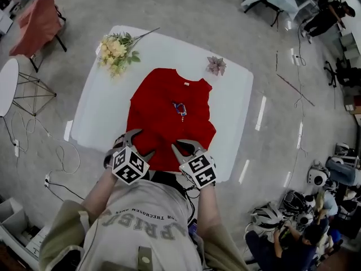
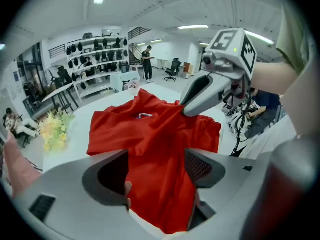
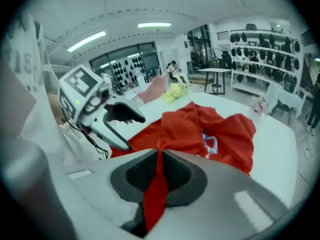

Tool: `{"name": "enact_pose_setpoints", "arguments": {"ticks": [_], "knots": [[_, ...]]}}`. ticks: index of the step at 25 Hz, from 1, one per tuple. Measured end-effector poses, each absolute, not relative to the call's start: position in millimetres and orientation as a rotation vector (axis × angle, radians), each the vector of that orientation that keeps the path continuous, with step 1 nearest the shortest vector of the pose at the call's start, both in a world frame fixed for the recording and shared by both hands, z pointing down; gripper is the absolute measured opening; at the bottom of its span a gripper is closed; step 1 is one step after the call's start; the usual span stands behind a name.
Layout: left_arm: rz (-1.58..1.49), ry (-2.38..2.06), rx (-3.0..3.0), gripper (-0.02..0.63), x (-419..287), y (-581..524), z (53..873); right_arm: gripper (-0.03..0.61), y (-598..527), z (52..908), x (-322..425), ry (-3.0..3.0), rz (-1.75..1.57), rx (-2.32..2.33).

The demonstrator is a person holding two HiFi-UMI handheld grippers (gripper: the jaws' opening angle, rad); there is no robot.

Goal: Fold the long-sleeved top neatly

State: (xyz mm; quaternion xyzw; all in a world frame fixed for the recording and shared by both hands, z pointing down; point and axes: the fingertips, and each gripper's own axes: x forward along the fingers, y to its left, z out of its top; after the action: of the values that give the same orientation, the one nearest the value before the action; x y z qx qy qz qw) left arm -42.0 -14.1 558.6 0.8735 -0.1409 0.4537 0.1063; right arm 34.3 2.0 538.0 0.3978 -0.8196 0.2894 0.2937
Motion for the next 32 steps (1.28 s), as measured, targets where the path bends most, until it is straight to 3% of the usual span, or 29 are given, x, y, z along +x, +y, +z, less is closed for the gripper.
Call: {"name": "enact_pose_setpoints", "arguments": {"ticks": [5, 14, 15, 17, 19, 21, 25, 32], "knots": [[1.334, -0.371, 2.69, 0.354, -55.6, -16.2, 547.0, 0.029, -13.6, 497.4, -18.2, -2.368, 0.845, 0.962], [1.23, -0.508, 2.999, 0.367, -76.5, -50.2, 540.7, 0.029, -19.1, 454.9, -113.3, -2.576, 0.825, 0.38], [1.226, -0.51, 3.028, 0.338, -75.0, -53.5, 540.6, 0.029, -20.1, 450.8, -114.2, -2.585, 0.829, 0.347], [1.185, -0.552, 3.067, 0.156, -73.4, -61.3, 536.1, 0.031, -25.6, 445.3, -110.1, -2.6, 0.827, 0.338], [1.154, -0.591, 3.051, 0.073, -77.1, -69.8, 533.6, 0.035, -36.1, 443.6, -98.2, -2.614, 0.811, 0.4], [1.183, -0.612, 3.018, 0.052, -87.5, -80.3, 536.6, 0.06, -51.0, 447.0, -78.4, -2.607, 0.799, 0.509], [1.317, -0.675, 2.955, 0.043, -129.0, -111.2, 545.3, 0.235, -93.6, 480.8, -21.3, -2.424, 0.711, 0.755], [1.669, -0.789, 2.864, 0.044, -201.7, -164.5, 568.5, 0.238, -167.3, 555.3, 42.5, -2.043, 0.395, 0.892]]}}
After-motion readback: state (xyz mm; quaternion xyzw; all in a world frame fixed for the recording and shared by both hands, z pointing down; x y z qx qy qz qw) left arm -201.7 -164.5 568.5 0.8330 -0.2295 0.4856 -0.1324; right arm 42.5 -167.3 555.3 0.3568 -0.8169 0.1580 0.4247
